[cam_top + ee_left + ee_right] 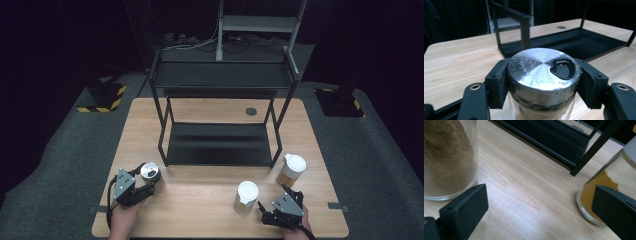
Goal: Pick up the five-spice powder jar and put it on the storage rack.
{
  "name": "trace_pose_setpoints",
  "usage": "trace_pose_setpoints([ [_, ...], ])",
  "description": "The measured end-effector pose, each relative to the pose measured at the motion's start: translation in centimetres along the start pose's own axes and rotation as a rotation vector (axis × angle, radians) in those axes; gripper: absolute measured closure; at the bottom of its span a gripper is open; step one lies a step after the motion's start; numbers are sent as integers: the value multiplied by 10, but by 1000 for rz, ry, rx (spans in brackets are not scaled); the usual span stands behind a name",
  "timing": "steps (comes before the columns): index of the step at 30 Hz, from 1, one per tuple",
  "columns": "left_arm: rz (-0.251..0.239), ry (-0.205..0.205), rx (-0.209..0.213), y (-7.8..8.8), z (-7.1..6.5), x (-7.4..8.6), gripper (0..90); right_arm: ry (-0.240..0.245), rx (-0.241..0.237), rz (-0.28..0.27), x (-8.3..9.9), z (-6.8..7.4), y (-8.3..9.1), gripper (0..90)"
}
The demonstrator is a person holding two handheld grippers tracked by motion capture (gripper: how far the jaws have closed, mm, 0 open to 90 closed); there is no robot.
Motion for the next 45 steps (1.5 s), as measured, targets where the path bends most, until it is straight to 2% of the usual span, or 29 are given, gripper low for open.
trace_pose_setpoints([
  [9, -29, 0, 27, 2, -10, -8, 348, -2, -1, 0, 0, 0, 0, 3],
  [23, -31, -6, 53, -5, -20, -15, 348, -2, -2, -1, 0, 0, 0, 3],
  [37, -71, -12, 65, -17, -29, -37, 348, -2, -3, -3, 0, -1, 0, 3],
  [45, -78, -14, 72, -24, -33, -47, 347, -8, -5, -6, 1, -2, 1, 3],
])
Point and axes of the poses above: each handheld gripper's, and its own axes: y roughly backward along the jaws, x roughly out of its underside, z roughly to its left, the point moved 2 cm from there along -y, roughly forward along the jaws, and after that the axes turned 8 degrees about -x, right-handed, at the moved point
